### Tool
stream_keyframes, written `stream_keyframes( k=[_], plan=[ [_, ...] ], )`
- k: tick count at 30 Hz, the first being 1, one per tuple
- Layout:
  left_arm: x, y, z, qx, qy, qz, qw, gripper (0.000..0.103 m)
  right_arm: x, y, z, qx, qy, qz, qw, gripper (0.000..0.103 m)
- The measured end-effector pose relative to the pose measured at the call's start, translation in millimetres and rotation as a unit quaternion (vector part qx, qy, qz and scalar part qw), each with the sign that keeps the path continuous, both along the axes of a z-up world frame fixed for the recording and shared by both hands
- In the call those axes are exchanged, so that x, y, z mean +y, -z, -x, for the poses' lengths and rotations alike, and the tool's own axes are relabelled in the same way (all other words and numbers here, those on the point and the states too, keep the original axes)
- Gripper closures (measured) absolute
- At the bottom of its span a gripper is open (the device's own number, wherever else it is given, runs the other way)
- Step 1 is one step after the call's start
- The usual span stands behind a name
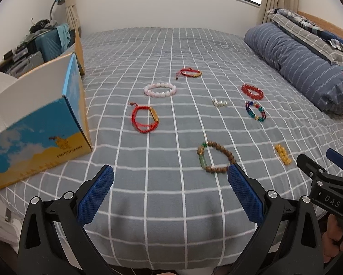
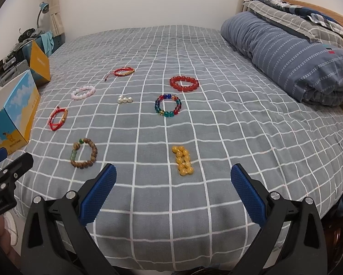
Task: Organize jewelry
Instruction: 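Grasp the red string bracelet with the left tool while the right tool grasps the multicolour bracelet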
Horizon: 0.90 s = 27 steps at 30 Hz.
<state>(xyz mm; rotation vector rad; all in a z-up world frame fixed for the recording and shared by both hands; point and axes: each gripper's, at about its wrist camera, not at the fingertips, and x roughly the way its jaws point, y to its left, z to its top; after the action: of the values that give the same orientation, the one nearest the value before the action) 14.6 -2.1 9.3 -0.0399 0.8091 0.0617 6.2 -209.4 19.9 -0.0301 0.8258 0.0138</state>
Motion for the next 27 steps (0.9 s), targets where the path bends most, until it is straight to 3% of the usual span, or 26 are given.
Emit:
stream_keyframes(
  k=[9, 15, 21, 27],
  plan=[
    [22.7, -20.6, -53.3, 0.0, -0.017, 0.0, 0.9999, 0.006, 10.1, -29.1, -56.0, 0.007, -0.008, 0.007, 1.0, 0.007],
    [30.8, -11.1, -102.6, 0.036, -0.016, 0.004, 0.9992, 0.006, 18.1, -31.2, -110.8, 0.023, -0.016, 0.015, 1.0, 0.007],
    [38.3, 17.5, -143.2, 0.073, -0.023, 0.009, 0.997, 0.006, 7.6, 1.3, -163.2, 0.064, 0.0, 0.007, 0.998, 0.008],
    [45.0, 46.2, -167.7, 0.096, -0.028, 0.005, 0.995, 0.006, -0.6, 38.2, -192.1, 0.109, 0.003, -0.001, 0.994, 0.015]
  ],
)
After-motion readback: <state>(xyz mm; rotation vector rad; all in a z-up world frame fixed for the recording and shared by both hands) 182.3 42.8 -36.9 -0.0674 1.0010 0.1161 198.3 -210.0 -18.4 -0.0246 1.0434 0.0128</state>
